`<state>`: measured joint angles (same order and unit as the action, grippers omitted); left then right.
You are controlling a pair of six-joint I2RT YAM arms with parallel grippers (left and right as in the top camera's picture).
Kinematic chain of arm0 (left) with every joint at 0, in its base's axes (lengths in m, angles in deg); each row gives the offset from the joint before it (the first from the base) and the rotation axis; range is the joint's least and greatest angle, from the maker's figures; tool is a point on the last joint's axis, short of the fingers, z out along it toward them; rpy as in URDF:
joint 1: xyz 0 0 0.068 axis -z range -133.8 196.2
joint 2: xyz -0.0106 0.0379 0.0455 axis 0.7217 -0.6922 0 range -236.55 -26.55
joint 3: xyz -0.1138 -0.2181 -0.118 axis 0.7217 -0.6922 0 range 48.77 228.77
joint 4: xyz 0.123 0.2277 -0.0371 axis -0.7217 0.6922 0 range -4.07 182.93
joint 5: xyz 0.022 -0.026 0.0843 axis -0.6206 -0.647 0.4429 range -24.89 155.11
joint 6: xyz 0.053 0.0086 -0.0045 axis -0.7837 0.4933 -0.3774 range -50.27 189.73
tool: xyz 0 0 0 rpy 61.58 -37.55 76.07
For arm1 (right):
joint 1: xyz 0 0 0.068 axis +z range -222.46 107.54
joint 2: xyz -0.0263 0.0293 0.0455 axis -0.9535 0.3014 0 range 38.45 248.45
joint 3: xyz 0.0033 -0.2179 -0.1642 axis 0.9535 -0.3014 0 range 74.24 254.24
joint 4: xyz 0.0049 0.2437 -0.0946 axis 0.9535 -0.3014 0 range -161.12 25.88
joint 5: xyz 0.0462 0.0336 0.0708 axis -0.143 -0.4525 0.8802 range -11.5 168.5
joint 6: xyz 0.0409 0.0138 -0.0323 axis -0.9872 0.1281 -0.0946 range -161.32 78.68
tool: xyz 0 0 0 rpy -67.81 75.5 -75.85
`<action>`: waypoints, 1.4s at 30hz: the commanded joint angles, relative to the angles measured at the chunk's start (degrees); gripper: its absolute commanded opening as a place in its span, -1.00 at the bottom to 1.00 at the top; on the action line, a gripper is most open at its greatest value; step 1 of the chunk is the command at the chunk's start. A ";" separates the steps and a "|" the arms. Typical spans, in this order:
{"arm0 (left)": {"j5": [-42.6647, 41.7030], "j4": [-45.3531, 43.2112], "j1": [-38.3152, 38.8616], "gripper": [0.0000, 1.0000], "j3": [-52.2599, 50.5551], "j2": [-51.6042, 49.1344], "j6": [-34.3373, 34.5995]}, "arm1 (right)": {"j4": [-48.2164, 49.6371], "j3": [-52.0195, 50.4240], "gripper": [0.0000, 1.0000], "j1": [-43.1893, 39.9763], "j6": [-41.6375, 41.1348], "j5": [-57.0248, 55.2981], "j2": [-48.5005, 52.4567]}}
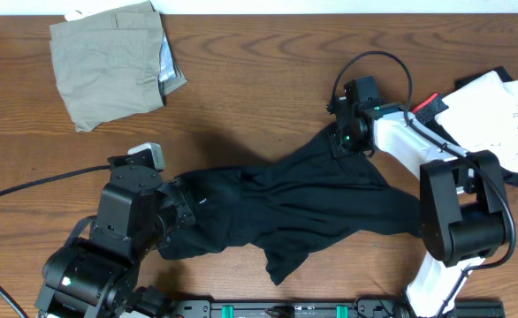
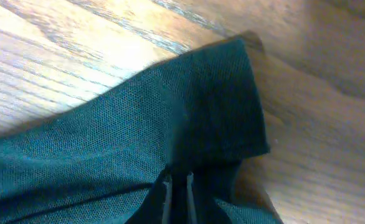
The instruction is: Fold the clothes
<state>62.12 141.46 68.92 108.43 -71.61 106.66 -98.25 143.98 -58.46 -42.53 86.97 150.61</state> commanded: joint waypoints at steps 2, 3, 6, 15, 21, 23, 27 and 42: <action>1.09 -0.11 0.13 -0.88 1.29 0.20 -1.33 | -3.06 4.00 -0.97 -0.17 -1.64 -3.19 1.20; 1.09 -0.11 0.13 -0.88 1.29 0.22 -1.36 | -4.24 5.16 -0.97 -0.17 -1.84 -3.28 1.18; 1.07 -0.28 0.13 -0.88 1.29 0.22 -1.36 | -6.60 7.43 -0.98 -0.17 -4.28 -5.88 0.74; 0.55 -2.67 0.13 -0.88 1.36 0.22 -1.38 | -12.00 10.10 -0.97 -0.22 -10.99 -14.69 -3.85; 0.39 -3.93 0.13 -0.88 1.97 0.22 -1.36 | -14.58 10.10 -0.97 -1.31 -12.59 -16.22 -11.98; 0.39 -4.17 0.13 -0.88 2.64 0.22 -1.36 | -15.45 10.10 -0.97 -1.77 -13.81 -16.20 -14.80; -0.48 -4.22 0.13 -0.88 4.87 0.22 -1.42 | -18.21 10.10 -0.97 -2.58 -14.88 -16.22 -21.46; -7.10 1.92 0.13 -0.88 18.40 0.22 -2.89 | -29.77 10.10 -0.98 -2.91 -21.66 -23.47 -45.44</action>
<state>55.89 142.55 68.92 122.22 -71.87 105.19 -127.30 153.05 -61.04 -62.47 65.64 108.32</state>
